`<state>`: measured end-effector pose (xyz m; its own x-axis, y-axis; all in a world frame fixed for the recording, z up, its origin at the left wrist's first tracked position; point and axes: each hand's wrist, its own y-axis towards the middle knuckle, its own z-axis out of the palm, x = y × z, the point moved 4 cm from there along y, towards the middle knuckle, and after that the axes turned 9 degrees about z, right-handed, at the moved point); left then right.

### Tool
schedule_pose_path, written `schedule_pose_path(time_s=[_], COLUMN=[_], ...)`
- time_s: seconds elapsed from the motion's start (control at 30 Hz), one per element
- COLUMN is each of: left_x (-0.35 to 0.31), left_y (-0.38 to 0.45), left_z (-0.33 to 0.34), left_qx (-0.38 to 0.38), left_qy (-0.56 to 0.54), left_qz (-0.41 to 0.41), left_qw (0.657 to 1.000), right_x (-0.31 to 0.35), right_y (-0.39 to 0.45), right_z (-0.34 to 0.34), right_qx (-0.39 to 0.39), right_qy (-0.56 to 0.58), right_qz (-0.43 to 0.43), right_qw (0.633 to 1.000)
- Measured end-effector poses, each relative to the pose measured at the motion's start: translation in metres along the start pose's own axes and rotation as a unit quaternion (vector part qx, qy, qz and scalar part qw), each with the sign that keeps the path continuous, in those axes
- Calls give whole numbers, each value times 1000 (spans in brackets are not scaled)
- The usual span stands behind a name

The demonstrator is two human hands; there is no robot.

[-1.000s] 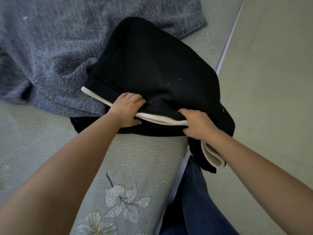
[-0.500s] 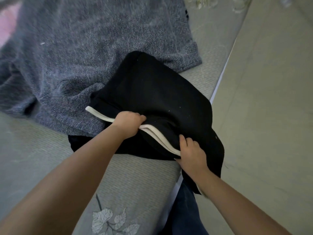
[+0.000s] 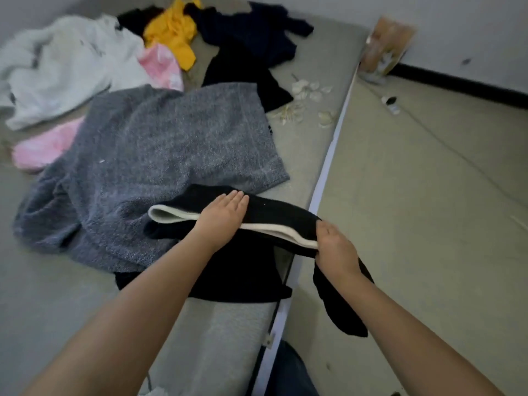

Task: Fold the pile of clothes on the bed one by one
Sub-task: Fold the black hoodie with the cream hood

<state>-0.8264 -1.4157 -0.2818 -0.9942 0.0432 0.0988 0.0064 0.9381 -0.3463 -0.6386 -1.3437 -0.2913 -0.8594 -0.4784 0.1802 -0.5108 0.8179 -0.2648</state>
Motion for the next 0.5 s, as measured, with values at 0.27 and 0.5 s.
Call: schedule_pose_path(time_s=[0.27,0.5], left_x=[-35,-77], left_y=[48,138], left_z=[-167,-299], left_qx=[-125,-220], left_qy=[51,98], left_qz=[15,70], left_qw=[991,968], right_x=[-70,-157], right_y=[9,38], right_z=[-160,-270], right_qx=[-155,-231], right_qy=[-91,-94], right_qz=[36,83], right_qw=[983,965])
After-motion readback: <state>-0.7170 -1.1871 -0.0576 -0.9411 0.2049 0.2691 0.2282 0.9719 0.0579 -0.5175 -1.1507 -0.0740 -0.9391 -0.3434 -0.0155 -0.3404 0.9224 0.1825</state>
